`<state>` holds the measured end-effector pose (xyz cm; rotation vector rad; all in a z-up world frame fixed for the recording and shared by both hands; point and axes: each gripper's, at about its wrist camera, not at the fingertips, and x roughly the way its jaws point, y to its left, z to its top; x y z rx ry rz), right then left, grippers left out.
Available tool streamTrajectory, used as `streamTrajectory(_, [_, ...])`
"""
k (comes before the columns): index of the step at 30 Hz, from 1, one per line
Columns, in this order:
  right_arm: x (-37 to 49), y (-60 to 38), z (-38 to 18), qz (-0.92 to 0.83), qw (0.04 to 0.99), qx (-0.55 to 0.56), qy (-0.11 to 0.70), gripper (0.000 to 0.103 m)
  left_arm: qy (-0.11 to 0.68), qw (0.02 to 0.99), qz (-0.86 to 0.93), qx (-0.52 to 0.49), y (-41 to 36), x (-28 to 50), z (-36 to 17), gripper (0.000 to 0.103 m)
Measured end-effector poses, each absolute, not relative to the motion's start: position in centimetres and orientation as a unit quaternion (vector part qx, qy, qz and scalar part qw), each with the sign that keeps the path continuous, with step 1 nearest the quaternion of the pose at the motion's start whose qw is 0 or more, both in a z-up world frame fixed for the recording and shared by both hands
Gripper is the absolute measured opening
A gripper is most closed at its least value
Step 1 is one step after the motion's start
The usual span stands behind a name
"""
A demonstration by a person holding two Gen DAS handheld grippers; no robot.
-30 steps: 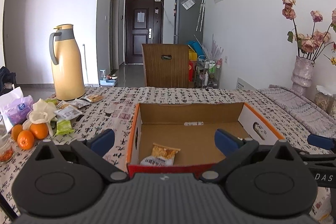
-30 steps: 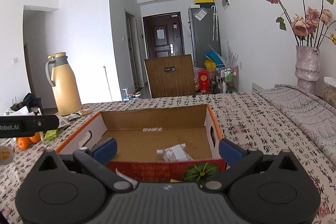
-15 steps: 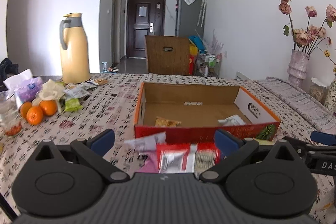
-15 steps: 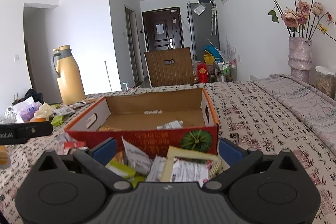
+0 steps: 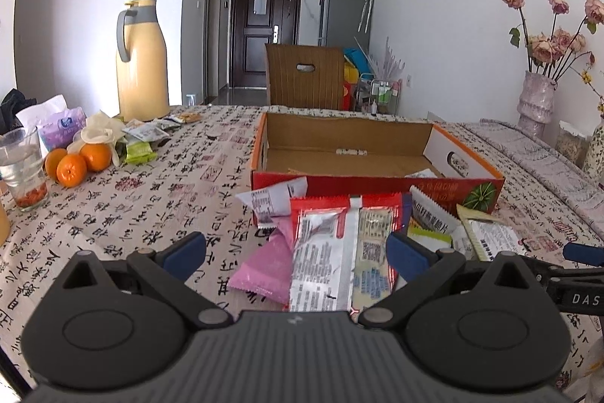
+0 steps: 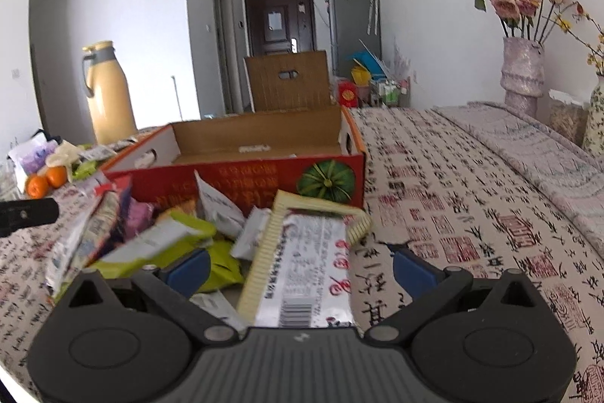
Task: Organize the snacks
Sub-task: 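Grasp the silver snack bar with red print using the right tool, then grasp the red-and-silver snack packet with the left tool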
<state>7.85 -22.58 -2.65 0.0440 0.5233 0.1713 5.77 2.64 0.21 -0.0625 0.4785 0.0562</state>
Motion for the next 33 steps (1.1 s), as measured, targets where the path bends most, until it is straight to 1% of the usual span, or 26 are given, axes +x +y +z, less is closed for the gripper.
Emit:
streamTrajectory(3, [8.6,-22.4,-3.1,0.078,0.960,0.019,0.268,0.098,0.242,0.969,0.027,-0.033,2.7,6.1,-0.1,0.103])
streamTrajectory(9, [10.9,-21.8,-4.6,0.070,0.949,0.019,0.305,0.094,0.252,0.967,0.029,-0.036,3.0,6.7,-0.6,0.103])
streamTrajectory(11, [11.5,-21.7,-5.2,0.065,0.946,0.019,0.317,0.086,0.255,0.966,0.029,-0.036,3.0,6.8,-0.7,0.103])
streamTrajectory(12, [11.7,-21.7,-5.5,0.065,0.944,0.022,0.323,0.079,0.255,0.966,0.028,-0.037,3.0,6.9,-0.8,0.103])
streamTrajectory(13, [11.8,-21.8,-5.8,0.066,0.942,0.025,0.330,0.076,0.257,0.965,0.028,-0.038,3.0,7.0,-0.8,0.103])
streamTrajectory(15, [11.8,-21.9,-5.9,0.062,0.942,0.025,0.328,0.073,0.259,0.965,0.025,-0.039,3.0,7.1,-0.9,0.103])
streamTrajectory(17, [11.7,-22.0,-5.8,0.065,0.943,0.029,0.326,0.065,0.263,0.964,0.024,-0.040,2.9,7.2,-1.0,0.103])
streamTrajectory(18, [11.6,-22.1,-5.8,0.064,0.943,0.028,0.325,0.051,0.265,0.963,0.023,-0.041,2.9,7.3,-1.1,0.103])
streamTrajectory(19, [11.6,-22.2,-5.8,0.063,0.944,0.028,0.323,0.042,0.266,0.963,0.022,-0.041,2.8,7.4,-1.2,0.103])
streamTrajectory(22, [11.4,-22.8,-5.7,0.065,0.945,0.039,0.320,0.038,0.270,0.962,0.019,-0.041,2.7,7.5,-1.3,0.103])
streamTrajectory(25, [10.9,-22.9,-5.5,0.062,0.949,0.042,0.306,0.037,0.274,0.961,0.013,-0.042,2.6,7.7,-1.4,0.103])
streamTrajectory(33, [10.0,-23.4,-4.7,0.060,0.957,0.045,0.280,0.036,0.300,0.953,-0.010,-0.049,1.8,9.3,-2.2,0.103])
